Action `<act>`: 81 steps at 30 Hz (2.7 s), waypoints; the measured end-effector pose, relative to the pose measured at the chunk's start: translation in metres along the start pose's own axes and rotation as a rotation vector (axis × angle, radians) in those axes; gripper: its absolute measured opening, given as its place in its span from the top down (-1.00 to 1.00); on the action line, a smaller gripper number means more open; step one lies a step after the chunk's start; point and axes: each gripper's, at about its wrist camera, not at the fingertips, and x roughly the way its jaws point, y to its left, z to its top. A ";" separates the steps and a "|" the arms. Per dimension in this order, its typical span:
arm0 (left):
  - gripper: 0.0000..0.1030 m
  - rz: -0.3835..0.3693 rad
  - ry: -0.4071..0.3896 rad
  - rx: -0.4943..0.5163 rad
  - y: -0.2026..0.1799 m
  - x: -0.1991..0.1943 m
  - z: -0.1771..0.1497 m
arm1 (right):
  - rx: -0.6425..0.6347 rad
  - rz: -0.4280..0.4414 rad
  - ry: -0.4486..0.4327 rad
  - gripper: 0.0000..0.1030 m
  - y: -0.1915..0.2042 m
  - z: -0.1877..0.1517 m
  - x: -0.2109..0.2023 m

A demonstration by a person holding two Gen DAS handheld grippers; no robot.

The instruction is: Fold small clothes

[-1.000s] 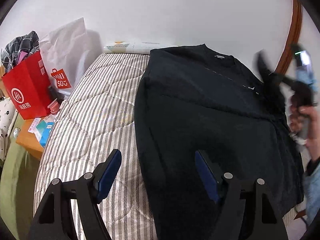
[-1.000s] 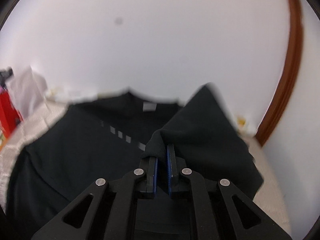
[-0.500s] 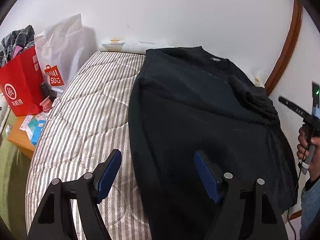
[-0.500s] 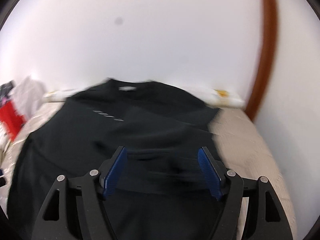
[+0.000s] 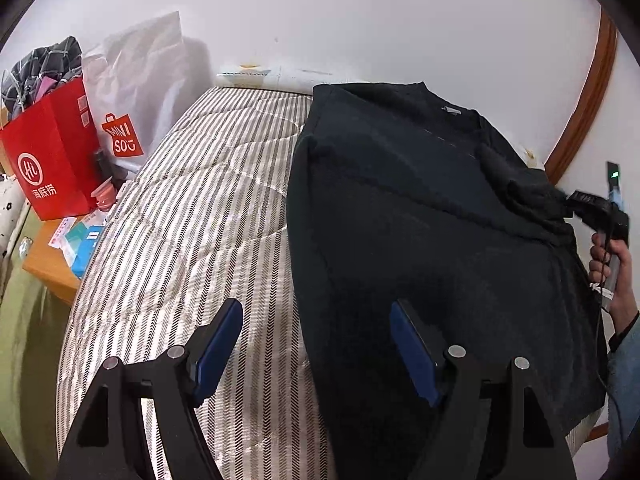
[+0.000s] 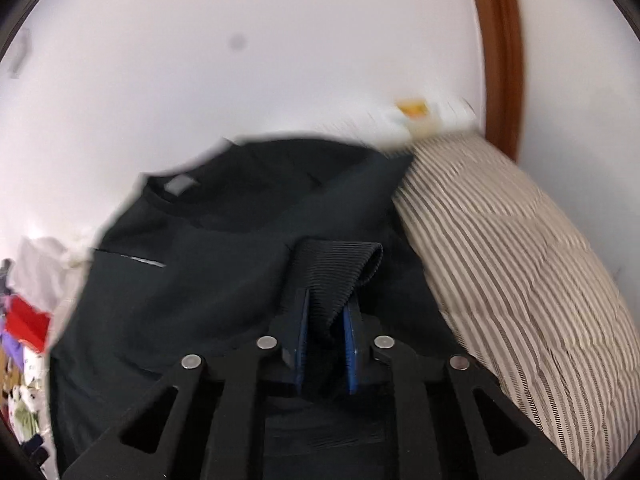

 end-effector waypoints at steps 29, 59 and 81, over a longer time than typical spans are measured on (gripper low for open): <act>-0.43 0.002 -0.048 -0.025 0.031 -0.009 0.014 | -0.366 0.274 0.070 0.38 0.345 -0.037 0.037; 0.80 -0.086 -0.006 -0.020 -0.049 0.159 0.151 | -0.168 -0.279 0.116 0.12 -0.019 -0.041 0.000; 0.82 -0.007 -0.026 -0.023 -0.039 0.127 0.135 | -0.083 -0.145 0.152 0.76 -0.005 -0.033 0.005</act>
